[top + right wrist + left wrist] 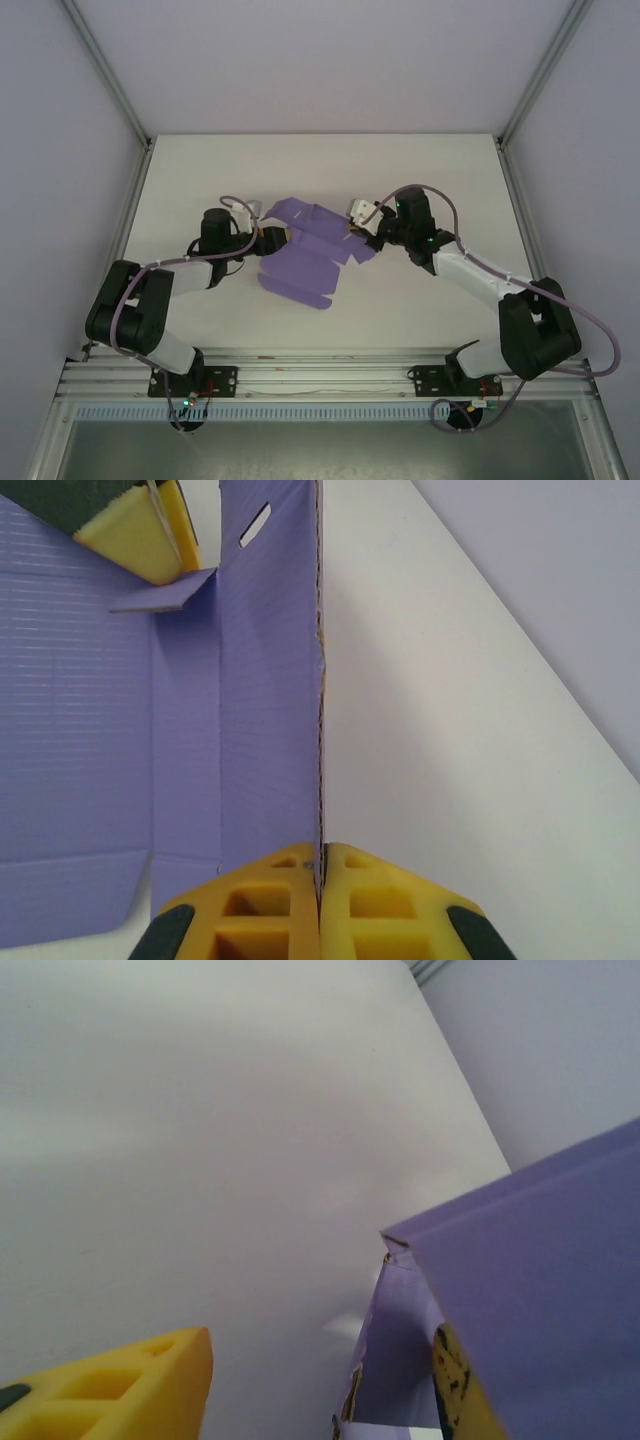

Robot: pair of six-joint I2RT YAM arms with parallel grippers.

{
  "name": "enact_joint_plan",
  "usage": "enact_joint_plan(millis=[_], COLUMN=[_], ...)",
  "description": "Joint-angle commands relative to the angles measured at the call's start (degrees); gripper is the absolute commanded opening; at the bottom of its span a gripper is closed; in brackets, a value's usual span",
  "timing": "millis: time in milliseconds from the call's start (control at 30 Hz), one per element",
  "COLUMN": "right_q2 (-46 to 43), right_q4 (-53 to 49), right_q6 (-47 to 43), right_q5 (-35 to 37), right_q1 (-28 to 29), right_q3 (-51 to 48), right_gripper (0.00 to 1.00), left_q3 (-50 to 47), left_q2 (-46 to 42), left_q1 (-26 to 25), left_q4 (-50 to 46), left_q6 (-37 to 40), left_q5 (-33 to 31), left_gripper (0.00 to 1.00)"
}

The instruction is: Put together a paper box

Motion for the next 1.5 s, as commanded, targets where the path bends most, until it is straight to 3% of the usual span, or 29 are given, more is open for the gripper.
enact_joint_plan(millis=[0,167,367,600,700,1000,1067,1167,1200,1333,1467], right_q2=[-1.5,-1.5,-1.7,-2.0,-1.9,-1.7,-1.7,-1.6,-1.6,-1.2,-0.6], right_q4=[-0.8,-1.7,-2.4,-2.0,-1.6,-1.6,-1.7,-1.8,-1.9,-2.3,-4.1], right_q6=[1.0,0.7,0.7,1.3,1.6,1.0,0.7,0.1,-0.3,-2.0,-7.0], right_q5=[-2.9,-4.2,-5.0,-4.1,-3.3,-2.1,-1.7,-0.5,0.1,4.7,10.4], right_q1=[-0.4,-0.6,-0.7,-0.6,-0.7,-0.7,-0.7,-0.7,-0.7,-0.4,1.0], right_q3=[1.9,2.1,2.3,2.3,2.3,2.4,2.4,2.4,2.4,2.2,2.9], right_gripper=[0.00,0.00,0.00,0.00,0.00,0.00,0.00,0.00,0.00,0.00,0.00], left_q3=[-0.9,-0.9,0.1,0.8,1.0,1.6,1.5,1.2,0.9,-0.9,-2.2], left_q2=[0.6,0.6,1.0,0.8,-0.1,-4.1,-5.0,-6.5,-7.2,-11.1,-16.8], left_q1=[-0.5,-0.7,-1.5,-3.1,-3.7,-5.1,-5.0,-5.1,-5.1,-5.1,-5.1], left_q4=[7.5,9.1,8.2,3.3,0.4,-6.3,-7.1,-8.3,-8.9,-12.0,-17.7], left_q6=[-1.7,-1.7,-0.8,2.0,3.3,6.6,6.4,6.2,6.1,6.7,8.4], left_q5=[3.8,4.8,6.2,3.6,0.8,-4.6,-5.6,-7.7,-8.7,-13.5,-18.7], left_gripper=[0.50,0.36,0.31,0.21,0.03,0.01,0.08,0.46,0.64,0.99,1.00])
